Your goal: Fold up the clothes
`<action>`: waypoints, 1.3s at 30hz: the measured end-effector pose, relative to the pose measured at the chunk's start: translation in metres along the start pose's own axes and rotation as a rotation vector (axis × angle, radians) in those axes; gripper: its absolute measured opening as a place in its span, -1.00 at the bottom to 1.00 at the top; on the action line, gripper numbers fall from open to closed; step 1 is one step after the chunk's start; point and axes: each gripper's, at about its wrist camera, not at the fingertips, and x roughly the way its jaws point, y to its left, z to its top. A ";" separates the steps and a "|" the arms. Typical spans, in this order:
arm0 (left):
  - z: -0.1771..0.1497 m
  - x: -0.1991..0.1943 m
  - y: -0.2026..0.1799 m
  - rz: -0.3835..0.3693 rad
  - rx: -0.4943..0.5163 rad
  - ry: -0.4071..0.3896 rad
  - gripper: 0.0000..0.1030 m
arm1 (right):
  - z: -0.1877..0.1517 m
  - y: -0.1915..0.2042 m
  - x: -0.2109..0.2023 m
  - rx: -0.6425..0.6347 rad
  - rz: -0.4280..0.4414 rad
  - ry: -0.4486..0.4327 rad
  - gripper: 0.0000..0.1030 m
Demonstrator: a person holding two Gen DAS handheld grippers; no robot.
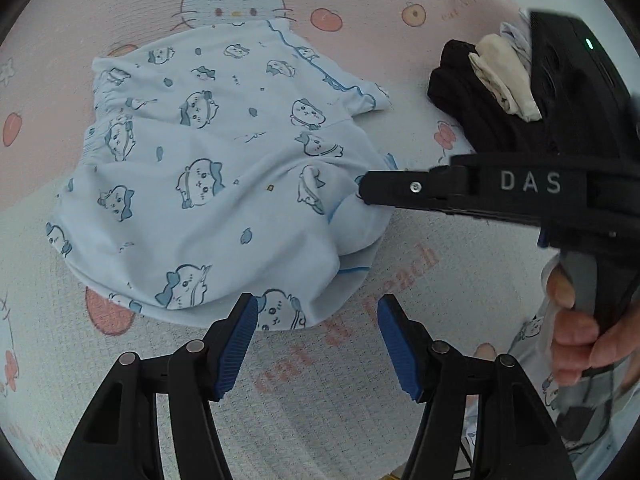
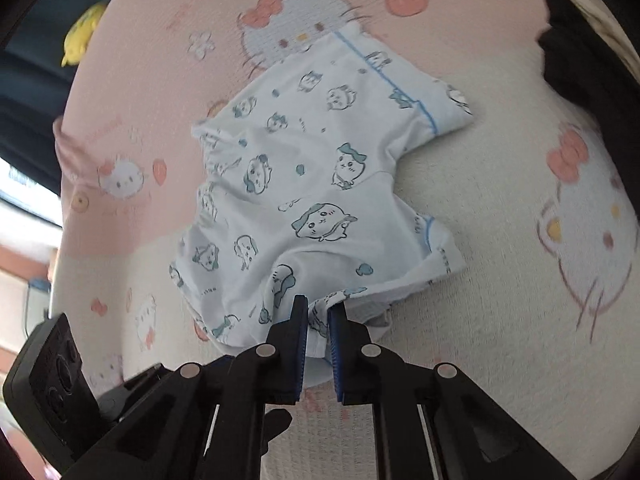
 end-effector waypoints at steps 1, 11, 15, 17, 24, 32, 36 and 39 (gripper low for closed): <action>0.001 0.001 -0.002 0.015 0.010 0.000 0.16 | 0.003 0.001 0.002 -0.028 -0.003 0.015 -0.82; 0.011 0.023 0.002 0.085 0.017 0.017 -0.44 | 0.002 -0.019 0.011 0.005 0.059 0.004 -0.82; 0.011 0.024 -0.002 0.117 0.075 0.000 -0.80 | 0.009 -0.022 0.004 0.024 0.095 -0.019 -0.82; 0.011 0.021 0.001 0.099 0.063 -0.010 -0.81 | 0.011 -0.026 0.004 0.056 0.121 -0.009 -0.82; 0.017 0.011 0.020 0.066 -0.021 -0.033 -0.81 | 0.002 -0.036 0.020 0.202 0.273 0.098 -0.28; 0.011 -0.002 0.014 0.054 -0.017 -0.049 -0.81 | 0.008 -0.027 0.018 0.140 0.251 0.046 -0.78; 0.008 -0.010 0.015 0.037 -0.012 -0.053 -0.81 | 0.014 -0.025 0.014 0.113 0.235 0.005 -0.87; 0.006 -0.017 0.019 0.025 -0.024 -0.058 -0.81 | 0.018 -0.024 0.011 0.094 0.223 -0.025 -0.88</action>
